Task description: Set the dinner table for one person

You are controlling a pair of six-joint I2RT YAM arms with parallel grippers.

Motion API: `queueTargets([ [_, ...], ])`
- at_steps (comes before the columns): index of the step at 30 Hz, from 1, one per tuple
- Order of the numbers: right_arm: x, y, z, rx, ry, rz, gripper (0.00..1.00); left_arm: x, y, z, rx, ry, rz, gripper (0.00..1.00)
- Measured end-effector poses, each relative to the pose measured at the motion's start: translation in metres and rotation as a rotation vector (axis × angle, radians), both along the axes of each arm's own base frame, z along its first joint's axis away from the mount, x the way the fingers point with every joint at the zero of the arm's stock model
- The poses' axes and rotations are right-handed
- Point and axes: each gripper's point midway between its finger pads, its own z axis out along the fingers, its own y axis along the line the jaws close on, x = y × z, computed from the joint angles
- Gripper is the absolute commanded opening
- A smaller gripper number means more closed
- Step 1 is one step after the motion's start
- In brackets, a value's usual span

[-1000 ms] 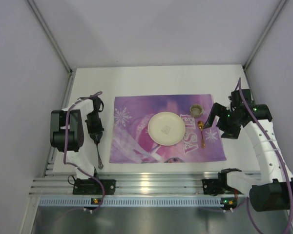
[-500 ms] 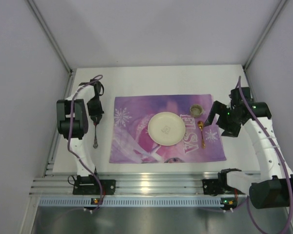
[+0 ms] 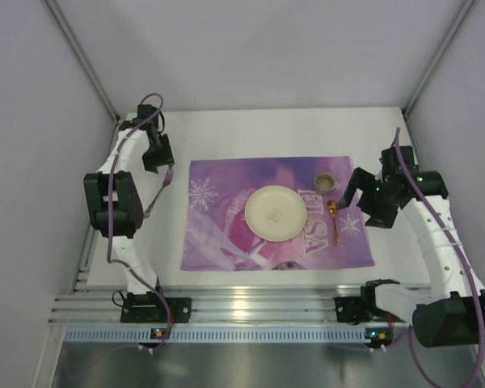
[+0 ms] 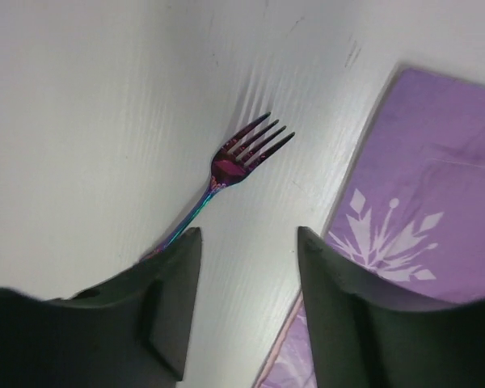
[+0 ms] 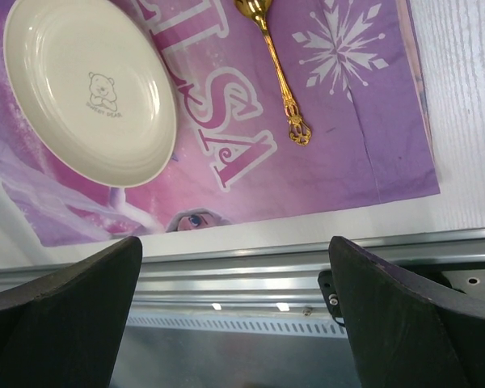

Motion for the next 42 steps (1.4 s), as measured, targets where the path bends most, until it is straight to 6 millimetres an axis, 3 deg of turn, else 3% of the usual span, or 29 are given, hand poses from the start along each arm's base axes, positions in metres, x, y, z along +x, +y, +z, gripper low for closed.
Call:
queueTargets([
  [2,-0.001,0.0,-0.001,0.001,0.0,-0.002,1.0,0.0,0.002,0.015,0.01,-0.036,-0.011,0.71],
  [6,-0.001,0.0,0.0,0.002,-0.013,-0.002,1.0,-0.001,0.011,0.026,0.039,-0.064,-0.013,0.73],
  [13,-0.005,-0.002,0.005,-0.005,-0.036,-0.005,1.0,-0.02,0.029,-0.018,0.076,0.031,-0.014,0.72],
  [19,-0.012,-0.006,0.008,-0.023,-0.046,-0.014,1.0,-0.028,0.03,-0.053,0.075,0.09,-0.03,0.71],
  [27,-0.021,-0.01,0.0,-0.041,-0.022,-0.022,1.0,-0.024,0.03,-0.066,0.075,0.093,-0.034,0.67],
  [29,-0.021,-0.011,0.0,-0.046,-0.022,-0.024,1.0,-0.023,0.029,-0.066,0.072,0.092,-0.035,0.65],
  [30,-0.021,-0.011,0.0,-0.049,-0.022,-0.026,1.0,-0.023,0.029,-0.067,0.069,0.092,-0.036,0.56],
  [33,-0.021,-0.012,0.0,-0.055,-0.022,-0.028,1.0,-0.02,0.026,-0.067,0.056,0.079,-0.032,0.43],
  [36,-0.021,-0.013,0.0,-0.057,-0.021,-0.03,1.0,-0.018,0.024,-0.069,0.05,0.067,-0.035,0.41],
  [42,-0.021,-0.013,-0.001,-0.06,-0.021,-0.031,1.0,-0.018,0.022,-0.07,0.044,0.018,-0.019,0.19],
])
